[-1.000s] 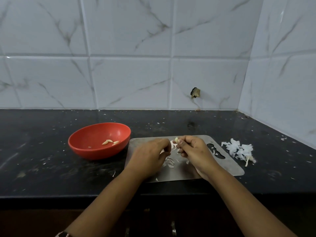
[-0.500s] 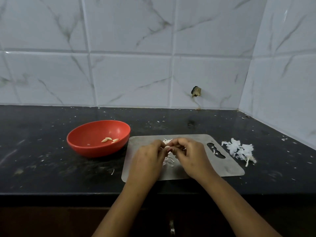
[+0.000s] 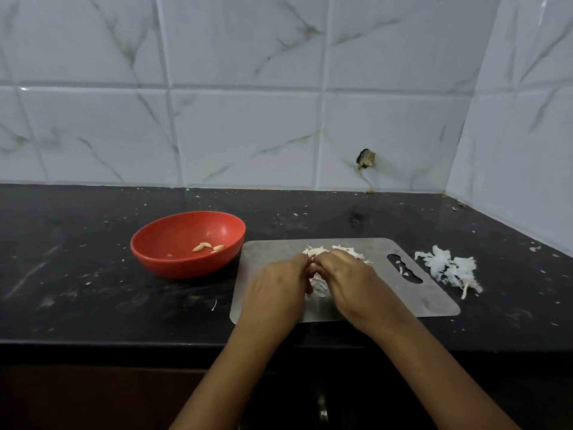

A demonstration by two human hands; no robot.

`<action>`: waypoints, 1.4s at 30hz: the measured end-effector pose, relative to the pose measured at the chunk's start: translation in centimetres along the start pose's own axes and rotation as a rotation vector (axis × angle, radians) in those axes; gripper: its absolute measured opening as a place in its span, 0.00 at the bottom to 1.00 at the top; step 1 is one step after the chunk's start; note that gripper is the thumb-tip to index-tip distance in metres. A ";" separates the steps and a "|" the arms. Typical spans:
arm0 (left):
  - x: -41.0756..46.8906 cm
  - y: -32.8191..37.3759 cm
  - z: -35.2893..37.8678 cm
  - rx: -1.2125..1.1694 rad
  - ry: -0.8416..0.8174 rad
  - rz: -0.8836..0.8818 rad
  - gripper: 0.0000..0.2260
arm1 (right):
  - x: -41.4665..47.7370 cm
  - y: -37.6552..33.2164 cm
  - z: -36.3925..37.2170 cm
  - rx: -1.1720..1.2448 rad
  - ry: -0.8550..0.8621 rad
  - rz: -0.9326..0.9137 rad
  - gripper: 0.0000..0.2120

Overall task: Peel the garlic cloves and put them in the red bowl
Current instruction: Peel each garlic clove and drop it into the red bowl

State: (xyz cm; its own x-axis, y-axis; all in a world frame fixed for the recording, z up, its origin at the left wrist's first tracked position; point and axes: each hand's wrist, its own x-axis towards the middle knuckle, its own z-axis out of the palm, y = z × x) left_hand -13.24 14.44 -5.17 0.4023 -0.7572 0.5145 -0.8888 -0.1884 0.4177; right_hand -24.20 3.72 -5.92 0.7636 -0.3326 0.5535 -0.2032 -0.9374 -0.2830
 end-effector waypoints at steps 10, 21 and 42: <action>-0.3 0.3 -1.0 0.076 -0.112 0.087 0.08 | 0.2 1.1 -1.1 0.346 -0.098 0.033 0.13; 1.7 -0.2 -1.0 0.015 -0.022 0.396 0.15 | 1.0 0.8 -2.5 0.963 -0.259 0.402 0.17; 2.1 -2.4 -0.4 -0.153 -0.179 0.225 0.07 | 0.1 -0.7 -0.9 0.600 0.071 0.343 0.09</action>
State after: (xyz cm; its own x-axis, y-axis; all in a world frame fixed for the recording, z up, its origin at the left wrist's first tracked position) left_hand -10.20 13.57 -4.82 0.1420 -0.8699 0.4724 -0.9022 0.0825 0.4233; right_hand -24.59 4.22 -4.96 0.6705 -0.6249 0.3998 -0.0360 -0.5658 -0.8238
